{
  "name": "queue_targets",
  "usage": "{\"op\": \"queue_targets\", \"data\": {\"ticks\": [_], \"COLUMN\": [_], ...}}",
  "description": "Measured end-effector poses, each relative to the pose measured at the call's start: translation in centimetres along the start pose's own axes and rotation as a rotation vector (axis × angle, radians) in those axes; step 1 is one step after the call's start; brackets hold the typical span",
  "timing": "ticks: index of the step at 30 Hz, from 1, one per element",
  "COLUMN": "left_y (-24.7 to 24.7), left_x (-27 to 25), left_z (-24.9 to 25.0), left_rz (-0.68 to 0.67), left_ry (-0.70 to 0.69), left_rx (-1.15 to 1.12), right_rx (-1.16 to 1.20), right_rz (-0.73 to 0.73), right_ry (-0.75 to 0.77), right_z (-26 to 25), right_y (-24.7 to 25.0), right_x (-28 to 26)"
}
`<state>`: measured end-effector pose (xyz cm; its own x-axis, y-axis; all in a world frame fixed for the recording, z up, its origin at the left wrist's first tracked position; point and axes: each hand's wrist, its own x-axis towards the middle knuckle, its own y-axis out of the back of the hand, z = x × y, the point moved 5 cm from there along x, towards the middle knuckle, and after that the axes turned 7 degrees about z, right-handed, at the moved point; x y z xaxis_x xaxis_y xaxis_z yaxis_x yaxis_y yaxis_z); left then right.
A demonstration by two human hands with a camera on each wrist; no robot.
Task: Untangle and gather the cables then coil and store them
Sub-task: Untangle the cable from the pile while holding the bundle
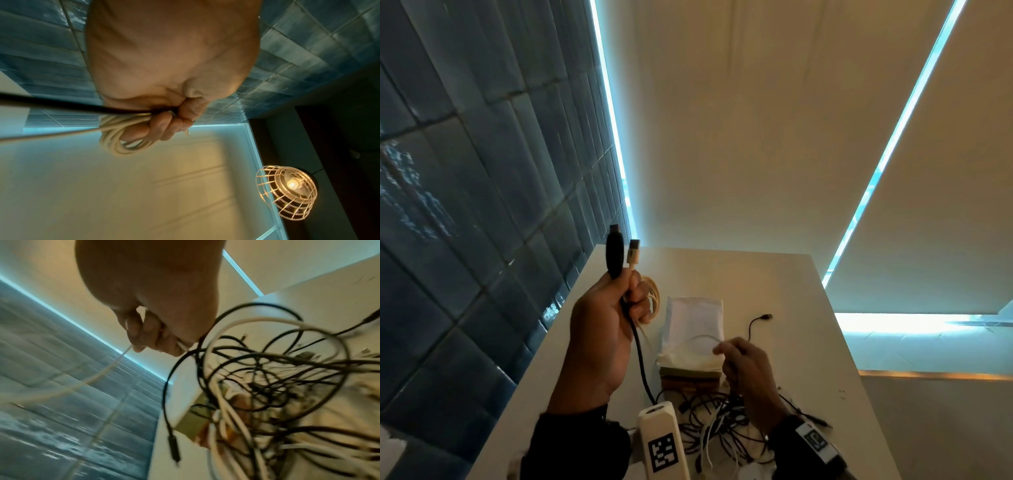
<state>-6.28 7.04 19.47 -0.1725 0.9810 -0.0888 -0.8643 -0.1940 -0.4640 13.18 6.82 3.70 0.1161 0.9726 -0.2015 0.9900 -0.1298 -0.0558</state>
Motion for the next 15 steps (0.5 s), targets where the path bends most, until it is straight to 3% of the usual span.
{"op": "queue_targets", "data": {"ticks": [6, 11, 15], "left_y": [-1.1, -1.0, -1.5], "left_x": [-0.4, -0.6, -0.7], "left_z": [-3.1, -3.9, -3.6], "left_rz": [0.026, 0.105, -0.010], "left_ry": [0.129, 0.162, 0.263], "left_rx": [0.135, 0.160, -0.126], "right_rx": [0.205, 0.253, 0.239], "right_rz": [-0.093, -0.256, -0.383], "right_ry": [0.213, 0.321, 0.264], "right_z": [-7.4, -9.5, -8.6], "right_y": [-2.6, -4.2, -4.7], "right_x": [-2.2, -4.0, -4.3]}}
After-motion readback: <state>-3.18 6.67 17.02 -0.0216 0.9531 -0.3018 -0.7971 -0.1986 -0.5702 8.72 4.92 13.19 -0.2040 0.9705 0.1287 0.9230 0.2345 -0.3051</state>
